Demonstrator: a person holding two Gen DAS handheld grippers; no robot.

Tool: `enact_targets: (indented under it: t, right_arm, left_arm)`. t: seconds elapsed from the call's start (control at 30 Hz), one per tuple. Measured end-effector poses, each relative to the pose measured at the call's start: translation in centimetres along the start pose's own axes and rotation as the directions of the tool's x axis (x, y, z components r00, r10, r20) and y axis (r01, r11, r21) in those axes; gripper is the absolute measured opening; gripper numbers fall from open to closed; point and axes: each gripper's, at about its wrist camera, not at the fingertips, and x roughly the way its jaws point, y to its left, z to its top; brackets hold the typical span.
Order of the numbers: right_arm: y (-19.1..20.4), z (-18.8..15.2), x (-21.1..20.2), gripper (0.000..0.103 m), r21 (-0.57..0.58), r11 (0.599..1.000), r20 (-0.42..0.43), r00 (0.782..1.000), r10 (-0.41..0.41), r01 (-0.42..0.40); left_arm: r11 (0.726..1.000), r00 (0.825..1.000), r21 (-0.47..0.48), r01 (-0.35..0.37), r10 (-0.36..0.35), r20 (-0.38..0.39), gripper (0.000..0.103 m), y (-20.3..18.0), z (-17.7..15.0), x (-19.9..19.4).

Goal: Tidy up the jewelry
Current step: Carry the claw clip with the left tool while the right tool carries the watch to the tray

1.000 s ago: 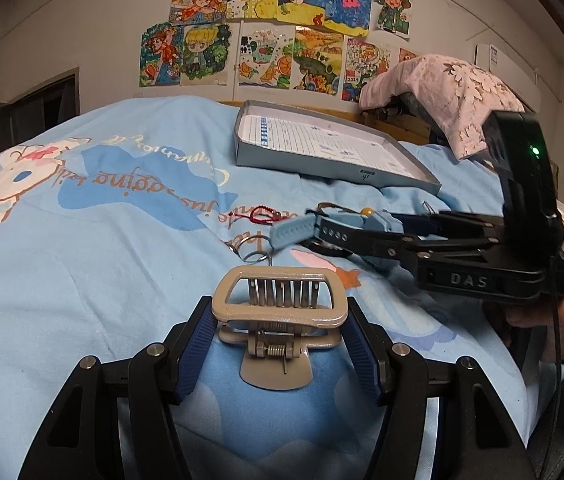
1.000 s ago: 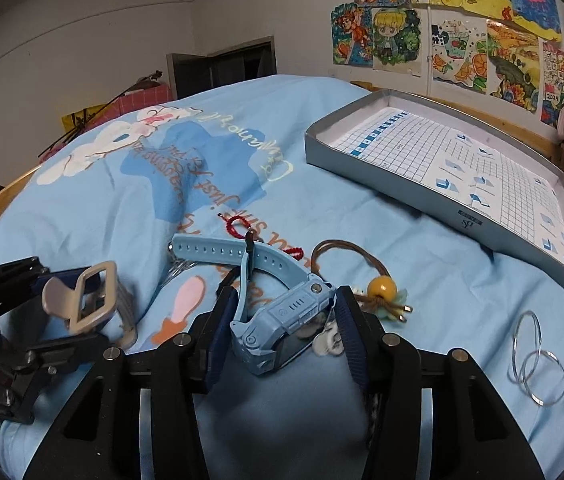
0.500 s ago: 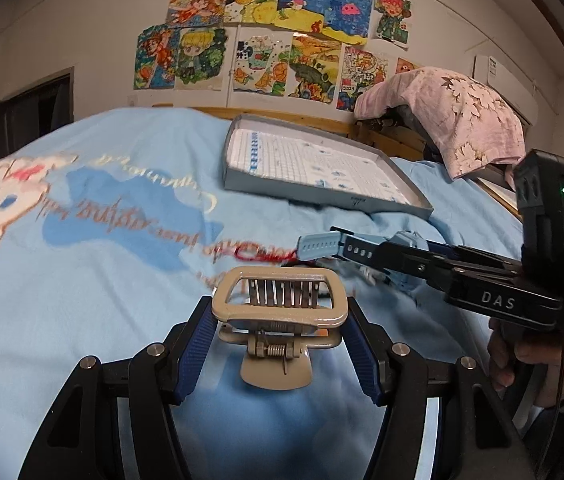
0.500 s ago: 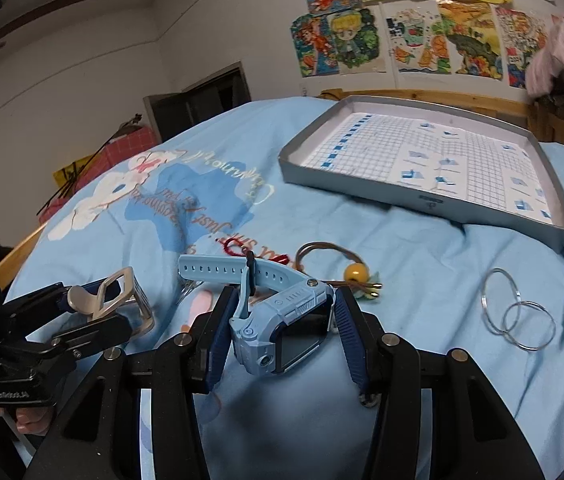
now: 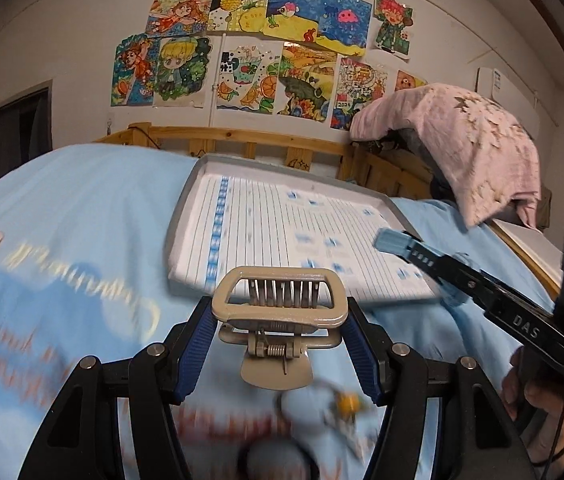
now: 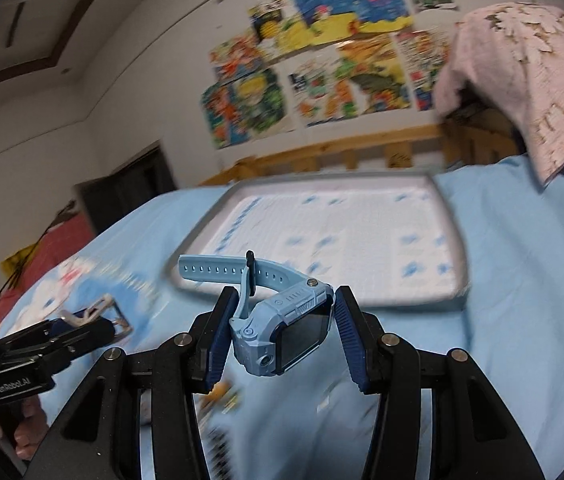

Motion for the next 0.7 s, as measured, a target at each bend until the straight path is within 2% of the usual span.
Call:
enact_targets:
  t: [0.13,0.3,0.5,0.67,0.7]
  right_arm:
    - [-2.0,2.1,3.3,0.044,0.016,0.998,0.028,0.998,-0.059,0.059]
    - [-4.0,3.9,7.2,0.044,0.029,0.991,0.004,0.992,-0.127,0.127]
    - [-5.2,3.1,10.3,0.044,0.043,0.987,-0.055,0.987,-0.154,0.157]
    - [-5.3,1.7,11.6,0.045,0.036,0.984,-0.1,0.98,-0.169,0.174]
    - [-5.3,1.6,11.8,0.045,0.039,0.984,-0.105,0.98,-0.169,0.174]
  left_arm:
    - [1.0,1.0,-0.017,-0.006,0.006,-0.021,0.06,-0.2,2.5,4.9]
    - [0.999,0.998,-0.031,-0.022,0.02,-0.06,0.06,-0.4,4.0,9.2]
    - [0.998,0.992,0.002,-0.059,0.059,-0.112,0.06,-0.9,3.6,12.4]
    - [0.997,0.987,0.012,-0.082,0.083,-0.139,0.061,-1.1,2.9,13.3]
    - [0.996,0.986,0.014,-0.083,0.084,-0.146,0.065,-1.1,2.8,13.3]
